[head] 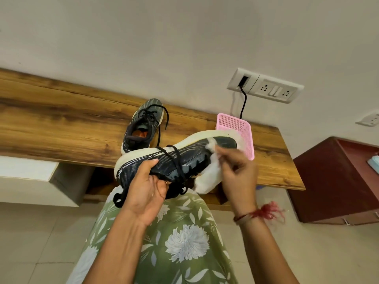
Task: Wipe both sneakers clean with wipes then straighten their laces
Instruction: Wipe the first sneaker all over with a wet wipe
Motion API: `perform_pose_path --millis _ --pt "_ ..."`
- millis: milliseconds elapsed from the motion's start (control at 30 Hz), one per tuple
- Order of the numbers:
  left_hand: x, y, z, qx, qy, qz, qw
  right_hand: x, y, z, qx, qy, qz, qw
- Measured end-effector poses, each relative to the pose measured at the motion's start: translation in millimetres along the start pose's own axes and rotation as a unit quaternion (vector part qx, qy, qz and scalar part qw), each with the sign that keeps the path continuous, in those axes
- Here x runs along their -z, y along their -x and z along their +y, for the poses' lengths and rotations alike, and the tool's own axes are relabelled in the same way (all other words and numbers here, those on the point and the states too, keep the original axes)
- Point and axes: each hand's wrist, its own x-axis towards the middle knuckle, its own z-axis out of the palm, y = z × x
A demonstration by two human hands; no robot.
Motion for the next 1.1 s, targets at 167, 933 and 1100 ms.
perform_pose_path --millis 167,933,1100 --pt "-4.1 -3.4 -11.1 0.015 -0.03 -0.068 0.997 5.4 -21.9 10.2 0.01 0.169 0.066 0.983" --pt "2.3 -2.3 -6.9 0.008 0.06 0.004 0.998 -4.9 -1.8 3.2 0.079 0.167 0.003 0.983" --pt "-5.3 1.3 -7.0 0.003 0.079 -0.015 0.997 2.3 -9.1 14.7 0.124 0.236 0.082 0.96"
